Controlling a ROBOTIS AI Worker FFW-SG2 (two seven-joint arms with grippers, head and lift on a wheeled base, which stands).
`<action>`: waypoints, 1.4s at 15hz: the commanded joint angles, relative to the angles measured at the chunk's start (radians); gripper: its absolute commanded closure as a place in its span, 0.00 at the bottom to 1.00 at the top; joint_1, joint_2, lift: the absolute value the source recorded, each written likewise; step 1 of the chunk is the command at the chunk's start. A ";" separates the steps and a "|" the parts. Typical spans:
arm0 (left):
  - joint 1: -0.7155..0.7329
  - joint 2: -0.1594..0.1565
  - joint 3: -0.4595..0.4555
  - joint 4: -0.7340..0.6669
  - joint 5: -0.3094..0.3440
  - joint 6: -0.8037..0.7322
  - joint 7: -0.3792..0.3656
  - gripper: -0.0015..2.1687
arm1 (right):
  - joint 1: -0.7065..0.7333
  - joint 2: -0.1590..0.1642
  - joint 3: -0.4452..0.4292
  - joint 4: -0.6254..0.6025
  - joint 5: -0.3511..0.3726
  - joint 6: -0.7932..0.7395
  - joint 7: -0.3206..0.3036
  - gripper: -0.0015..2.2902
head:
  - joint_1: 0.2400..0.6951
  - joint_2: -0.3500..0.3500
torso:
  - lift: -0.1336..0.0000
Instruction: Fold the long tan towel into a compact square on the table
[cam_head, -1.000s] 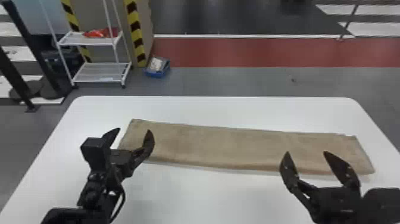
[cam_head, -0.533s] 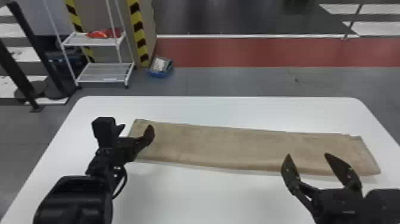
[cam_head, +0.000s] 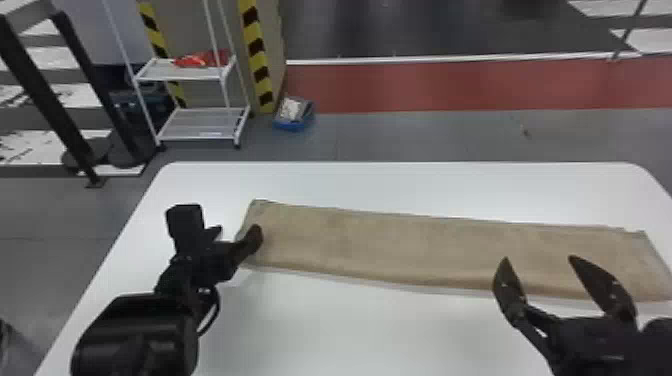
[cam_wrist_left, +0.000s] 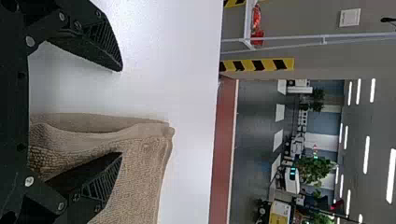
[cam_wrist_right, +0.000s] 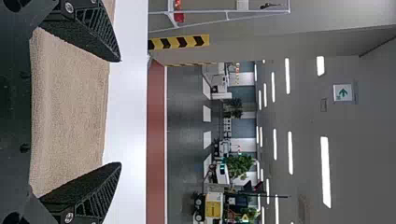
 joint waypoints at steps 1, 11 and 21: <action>0.013 0.000 0.001 -0.016 -0.002 0.026 -0.012 0.23 | 0.002 0.000 0.000 -0.009 -0.005 0.022 0.001 0.04 | 1.00 0.63 | 0.15; 0.102 -0.011 0.007 -0.312 0.043 0.164 -0.035 0.82 | 0.011 -0.009 -0.007 -0.027 -0.016 0.018 0.001 0.04 | 1.00 0.59 | 0.15; 0.095 -0.094 -0.421 -0.628 0.004 0.551 0.384 0.82 | -0.122 -0.136 -0.046 0.109 -0.152 0.058 -0.103 0.04 | 1.00 0.32 | 0.15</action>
